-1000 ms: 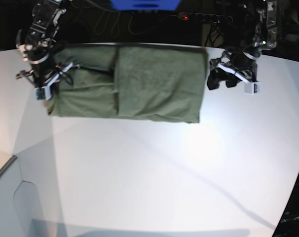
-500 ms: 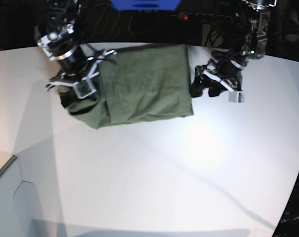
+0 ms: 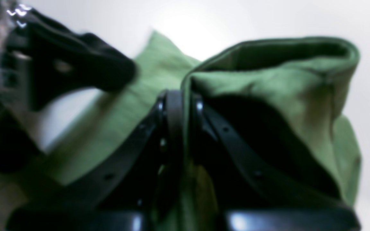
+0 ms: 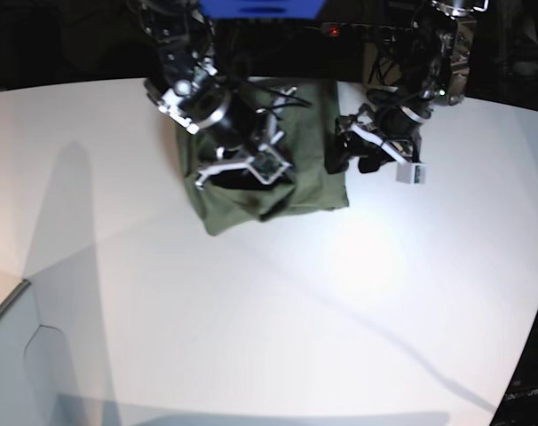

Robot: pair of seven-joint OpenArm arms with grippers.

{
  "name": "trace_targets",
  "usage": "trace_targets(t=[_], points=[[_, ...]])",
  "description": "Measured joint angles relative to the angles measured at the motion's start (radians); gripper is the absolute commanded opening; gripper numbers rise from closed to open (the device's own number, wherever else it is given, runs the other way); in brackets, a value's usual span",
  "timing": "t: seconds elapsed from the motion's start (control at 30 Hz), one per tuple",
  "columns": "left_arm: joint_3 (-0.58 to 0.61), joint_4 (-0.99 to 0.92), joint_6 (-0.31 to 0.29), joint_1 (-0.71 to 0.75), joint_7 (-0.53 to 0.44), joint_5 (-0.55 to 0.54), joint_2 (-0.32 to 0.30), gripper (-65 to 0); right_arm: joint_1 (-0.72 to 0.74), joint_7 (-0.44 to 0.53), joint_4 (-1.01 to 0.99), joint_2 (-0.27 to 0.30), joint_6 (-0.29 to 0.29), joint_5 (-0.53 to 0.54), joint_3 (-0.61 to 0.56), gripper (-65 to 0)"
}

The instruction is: Layout the t-shirt on the table in an organized manner, then fold the t-shirt properly

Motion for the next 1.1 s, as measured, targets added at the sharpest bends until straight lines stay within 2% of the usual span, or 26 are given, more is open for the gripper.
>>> trace_targets(t=[0.23, 0.4, 0.53, 0.77, 0.9, 1.1], points=[[-0.002, 0.002, -0.003, 0.003, 0.002, -0.001, -0.008, -22.1, 0.085, -0.005, -0.143, 0.001, -0.002, 0.002, -0.103, -65.0], [-0.021, 0.035, -0.003, 0.027, 0.033, 0.003, -0.033, -22.1, 0.120, -0.006, -0.168, 0.001, -0.003, 0.001, -0.109, -65.0], [-0.136, 0.106, 0.026, 0.102, 0.052, 0.023, -0.053, -22.0, 0.124, -0.009, -0.172, 0.002, -0.002, 0.001, -0.109, -65.0], [-0.357, 0.243, 0.024, 0.188, 0.051, 0.023, -0.050, -21.7, 0.142, 0.001, -0.196, 0.002, -0.002, 0.005, -0.109, -65.0], [-0.401, 0.246, 0.024, 0.217, 0.064, 0.024, -0.049, -21.7, 0.155, -0.007, -0.227, 0.001, -0.002, 0.005, -0.109, -59.9], [-0.412, 0.239, 0.023, 0.214, 0.063, 0.026, -0.045, -21.7, 0.158, -0.007, -0.227, 0.004, -0.003, 0.004, -0.183, -59.1]])
